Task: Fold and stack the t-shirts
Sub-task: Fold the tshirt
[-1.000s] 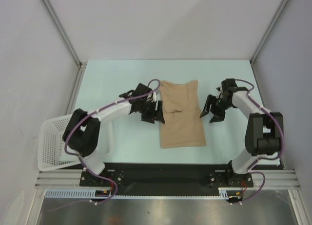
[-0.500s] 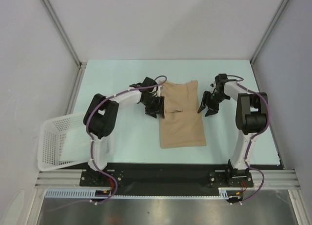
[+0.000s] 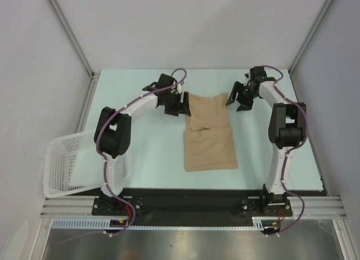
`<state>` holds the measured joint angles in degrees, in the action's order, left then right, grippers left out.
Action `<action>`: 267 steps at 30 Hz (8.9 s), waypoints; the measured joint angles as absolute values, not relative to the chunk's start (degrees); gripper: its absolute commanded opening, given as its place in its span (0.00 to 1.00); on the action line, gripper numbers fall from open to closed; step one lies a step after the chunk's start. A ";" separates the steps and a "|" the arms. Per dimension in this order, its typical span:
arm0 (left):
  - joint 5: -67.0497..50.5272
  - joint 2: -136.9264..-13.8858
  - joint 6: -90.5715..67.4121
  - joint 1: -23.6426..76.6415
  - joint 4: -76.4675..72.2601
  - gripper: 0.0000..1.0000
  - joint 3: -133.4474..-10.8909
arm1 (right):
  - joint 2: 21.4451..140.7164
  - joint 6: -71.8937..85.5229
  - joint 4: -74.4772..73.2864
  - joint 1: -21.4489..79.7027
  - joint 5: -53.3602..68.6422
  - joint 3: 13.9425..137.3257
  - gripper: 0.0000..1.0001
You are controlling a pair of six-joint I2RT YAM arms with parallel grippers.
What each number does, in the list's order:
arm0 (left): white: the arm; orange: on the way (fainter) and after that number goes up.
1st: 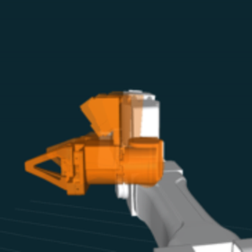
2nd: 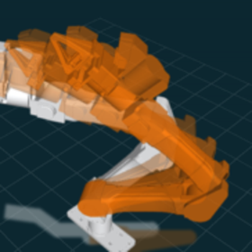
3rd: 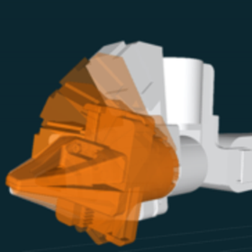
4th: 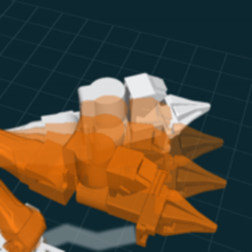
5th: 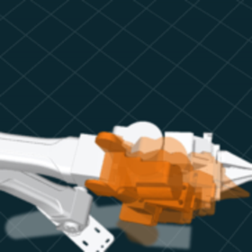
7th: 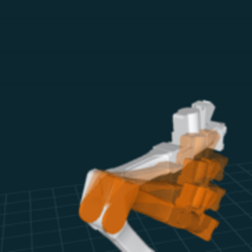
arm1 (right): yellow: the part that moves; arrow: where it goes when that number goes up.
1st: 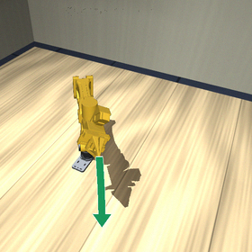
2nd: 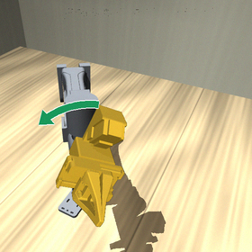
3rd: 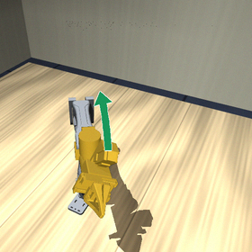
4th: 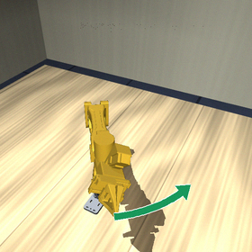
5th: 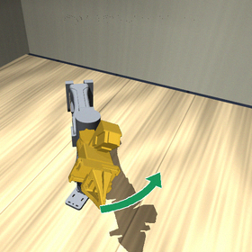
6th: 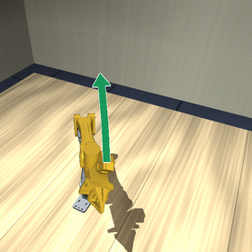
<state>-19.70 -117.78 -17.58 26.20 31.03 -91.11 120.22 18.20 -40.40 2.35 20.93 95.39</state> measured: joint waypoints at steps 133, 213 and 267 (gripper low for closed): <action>4.25 -81.95 -112.49 57.28 -7.27 0.41 -24.93 | 59.64 57.25 -27.40 2.39 23.53 21.98 0.52; 6.79 -76.23 -80.71 40.45 21.69 0.00 -57.32 | 75.79 44.01 -44.58 7.05 22.33 62.98 0.00; -7.22 -104.31 -30.02 24.38 31.38 0.78 -97.27 | 124.60 18.70 -44.66 -2.35 31.14 105.84 0.98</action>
